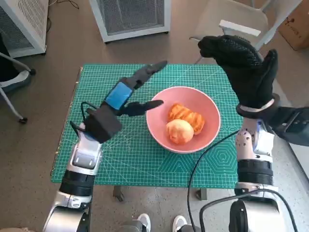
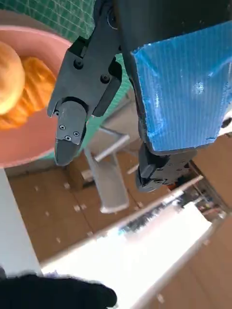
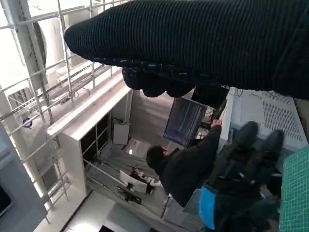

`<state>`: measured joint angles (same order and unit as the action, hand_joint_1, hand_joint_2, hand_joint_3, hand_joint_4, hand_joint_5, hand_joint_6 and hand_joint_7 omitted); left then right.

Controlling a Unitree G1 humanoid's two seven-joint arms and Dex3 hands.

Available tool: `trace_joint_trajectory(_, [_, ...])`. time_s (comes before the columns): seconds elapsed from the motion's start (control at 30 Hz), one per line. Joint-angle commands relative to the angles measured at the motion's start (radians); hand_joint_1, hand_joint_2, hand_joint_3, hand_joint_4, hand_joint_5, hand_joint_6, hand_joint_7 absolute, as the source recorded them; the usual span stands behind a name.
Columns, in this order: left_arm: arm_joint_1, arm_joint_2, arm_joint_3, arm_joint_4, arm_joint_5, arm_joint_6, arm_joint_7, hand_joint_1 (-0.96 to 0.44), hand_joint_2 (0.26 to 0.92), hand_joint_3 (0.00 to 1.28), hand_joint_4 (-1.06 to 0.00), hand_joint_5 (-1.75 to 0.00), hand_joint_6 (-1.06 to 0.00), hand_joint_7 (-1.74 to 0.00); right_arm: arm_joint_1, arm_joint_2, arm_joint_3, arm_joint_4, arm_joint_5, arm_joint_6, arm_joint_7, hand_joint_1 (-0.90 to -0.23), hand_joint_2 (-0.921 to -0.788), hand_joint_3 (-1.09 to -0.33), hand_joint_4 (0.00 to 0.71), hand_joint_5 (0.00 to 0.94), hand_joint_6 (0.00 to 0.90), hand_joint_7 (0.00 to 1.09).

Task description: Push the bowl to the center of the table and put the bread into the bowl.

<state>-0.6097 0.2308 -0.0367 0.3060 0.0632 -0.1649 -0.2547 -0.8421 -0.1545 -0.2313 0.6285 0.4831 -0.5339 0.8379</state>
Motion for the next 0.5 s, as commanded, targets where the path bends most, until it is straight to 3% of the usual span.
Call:
trace_joint_trajectory(0.03, [0.024,-0.024,0.056,-0.001,-0.087,-0.050,-0.005,-0.59,0.921,0.21,-0.34,0.00,-0.35,-0.18,0.023,-0.002,0.004,0.000,-0.014,0.012,-0.010,-0.668,-0.921,-0.719,0.274,0.003,0.074,0.58])
trace_joint_trajectory(0.4, [0.033,-0.037,0.105,-0.008,-0.172,-0.098,-0.018,-0.60,0.921,0.22,-0.34,0.00,-0.35,-0.18,0.026,0.002,0.006,-0.004,-0.017,0.010,-0.013,-0.665,-0.921,-0.719,0.274,0.003,0.074,0.58])
trace_joint_trajectory(0.5, [0.036,-0.037,0.131,-0.017,-0.209,-0.119,-0.027,-0.62,0.921,0.28,-0.34,-0.01,-0.35,-0.19,0.025,0.002,0.006,0.000,-0.017,0.008,-0.013,-0.667,-0.921,-0.718,0.274,0.003,0.074,0.58])
